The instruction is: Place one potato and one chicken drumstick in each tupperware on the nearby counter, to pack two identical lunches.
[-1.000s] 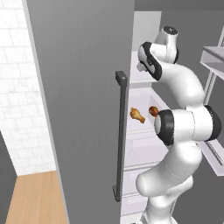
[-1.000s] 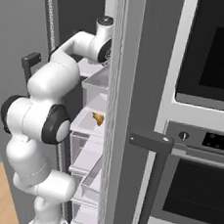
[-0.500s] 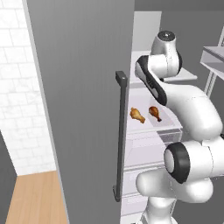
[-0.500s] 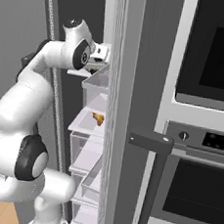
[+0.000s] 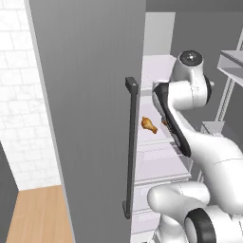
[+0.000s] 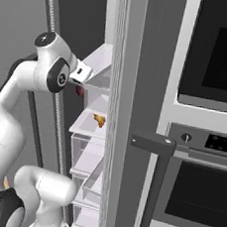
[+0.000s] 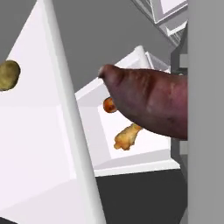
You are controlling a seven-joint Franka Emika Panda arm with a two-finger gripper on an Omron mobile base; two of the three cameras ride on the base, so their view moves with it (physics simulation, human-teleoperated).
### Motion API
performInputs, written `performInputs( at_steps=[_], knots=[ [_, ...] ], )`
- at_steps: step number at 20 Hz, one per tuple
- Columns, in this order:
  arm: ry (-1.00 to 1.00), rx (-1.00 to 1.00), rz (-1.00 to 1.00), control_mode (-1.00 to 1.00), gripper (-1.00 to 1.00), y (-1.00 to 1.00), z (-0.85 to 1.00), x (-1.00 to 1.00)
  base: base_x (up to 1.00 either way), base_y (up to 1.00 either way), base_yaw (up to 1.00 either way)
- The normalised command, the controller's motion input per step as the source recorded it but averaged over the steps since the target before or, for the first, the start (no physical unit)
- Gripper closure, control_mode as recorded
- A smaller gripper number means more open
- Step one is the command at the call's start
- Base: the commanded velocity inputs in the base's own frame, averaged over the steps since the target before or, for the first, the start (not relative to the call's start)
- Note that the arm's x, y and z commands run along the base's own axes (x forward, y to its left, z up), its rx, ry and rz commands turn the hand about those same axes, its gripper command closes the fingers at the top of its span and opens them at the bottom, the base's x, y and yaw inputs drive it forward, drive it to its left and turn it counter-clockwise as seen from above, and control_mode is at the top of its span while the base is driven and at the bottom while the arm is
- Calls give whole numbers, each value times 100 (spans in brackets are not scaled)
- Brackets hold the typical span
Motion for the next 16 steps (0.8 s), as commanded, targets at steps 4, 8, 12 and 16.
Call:
performInputs(
  at_steps=[4,8,12,16],
  knots=[
    [0,17,-21,-100,100,0,-6,-100,0,0,0],
    [5,21,-16,-100,100,3,-23,-100,0,0,0],
    [3,9,-8,100,100,6,-19,-50,-50,10,-8],
    [0,0,0,100,100,0,0,0,-100,23,-13]
  ],
)
